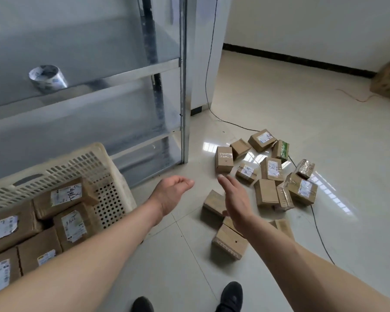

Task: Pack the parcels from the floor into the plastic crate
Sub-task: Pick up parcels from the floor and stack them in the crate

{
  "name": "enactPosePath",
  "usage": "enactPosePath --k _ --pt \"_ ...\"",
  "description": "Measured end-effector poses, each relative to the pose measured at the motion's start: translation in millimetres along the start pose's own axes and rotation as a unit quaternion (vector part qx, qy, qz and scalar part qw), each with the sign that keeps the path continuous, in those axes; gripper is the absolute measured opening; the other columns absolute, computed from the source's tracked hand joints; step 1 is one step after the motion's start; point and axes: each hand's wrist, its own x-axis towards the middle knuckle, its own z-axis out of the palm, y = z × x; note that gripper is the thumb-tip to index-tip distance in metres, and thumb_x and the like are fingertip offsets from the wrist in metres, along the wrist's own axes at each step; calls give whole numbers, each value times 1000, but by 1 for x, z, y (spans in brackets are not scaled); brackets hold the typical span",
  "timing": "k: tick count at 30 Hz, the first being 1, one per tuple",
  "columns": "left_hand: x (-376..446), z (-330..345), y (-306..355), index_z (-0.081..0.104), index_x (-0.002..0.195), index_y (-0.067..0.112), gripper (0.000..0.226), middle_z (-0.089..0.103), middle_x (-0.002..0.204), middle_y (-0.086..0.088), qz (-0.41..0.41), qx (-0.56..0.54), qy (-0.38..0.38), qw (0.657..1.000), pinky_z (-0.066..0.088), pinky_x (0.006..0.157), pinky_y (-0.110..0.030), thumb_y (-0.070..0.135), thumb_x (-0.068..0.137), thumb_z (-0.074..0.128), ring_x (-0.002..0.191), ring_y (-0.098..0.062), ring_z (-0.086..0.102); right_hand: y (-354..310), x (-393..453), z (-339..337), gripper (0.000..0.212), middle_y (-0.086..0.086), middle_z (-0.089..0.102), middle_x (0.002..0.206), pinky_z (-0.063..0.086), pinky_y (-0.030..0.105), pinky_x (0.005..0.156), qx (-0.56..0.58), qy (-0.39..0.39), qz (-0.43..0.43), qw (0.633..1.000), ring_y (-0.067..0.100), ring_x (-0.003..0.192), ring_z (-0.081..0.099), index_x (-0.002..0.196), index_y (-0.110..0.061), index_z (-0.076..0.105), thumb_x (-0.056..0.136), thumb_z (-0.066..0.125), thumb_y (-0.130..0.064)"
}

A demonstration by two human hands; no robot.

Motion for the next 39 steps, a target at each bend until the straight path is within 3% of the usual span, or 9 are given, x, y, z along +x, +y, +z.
enactPosePath --k 5,9,14,20,24,28,30,34,39 --pt "19 78 32 65 101 22 15 63 103 9 -2 14 -10 1000 37 84 -27 35 96 58 98 -4 54 5 24 -92 103 -2 39 161 33 63 115 6 19 14 1000 25 146 36 155 -30 38 66 53 -81" --pt "30 135 58 65 106 20 20 62 103 8 7 7 -17 1000 40 90 -32 35 96 57 101 -9 53 4 41 -156 71 -1 43 155 38 62 112 20 37 34 999 25 138 42 154 -27 40 93 54 -61" --pt "49 180 78 62 119 17 31 60 113 2 -2 18 -34 999 41 94 -37 37 96 56 114 -17 51 7 67 -206 44 -6 52 129 41 60 109 13 59 39 997 21 123 48 140 -27 52 102 52 -47" --pt "89 201 89 60 128 13 39 60 122 0 -13 24 -44 999 41 93 -36 37 96 57 118 -17 50 5 100 -228 49 -4 46 134 39 59 112 29 75 53 995 16 118 41 148 -24 47 103 53 -42" --pt "128 208 95 58 131 13 43 59 126 -1 -18 28 -60 998 41 97 -36 38 96 56 118 -17 49 4 131 -232 56 0 45 153 38 61 113 26 89 75 993 23 137 42 149 -25 47 100 55 -49" --pt "182 209 108 56 133 15 43 57 122 3 -13 40 -91 995 38 94 -33 40 97 54 117 -16 48 -9 175 -231 93 1 44 157 38 62 112 8 117 88 989 28 140 41 152 -29 44 72 55 -75" --pt "210 208 119 58 130 17 40 58 119 4 -16 41 -104 994 38 93 -33 40 97 54 113 -15 48 -20 200 -231 100 1 46 154 39 61 112 6 130 89 987 27 138 44 150 -29 46 64 54 -78" --pt "255 202 140 62 109 25 19 59 103 11 -20 48 -127 991 38 89 -32 39 97 56 104 -13 49 -41 243 -229 66 3 47 153 39 59 113 34 150 97 983 26 136 46 150 -23 46 94 57 -56" --pt "313 201 162 64 104 24 17 60 107 2 -35 57 -139 988 41 83 -32 38 96 58 94 -12 51 -49 291 -226 64 -1 45 155 40 60 112 40 172 118 977 26 138 43 151 -27 45 95 56 -56"
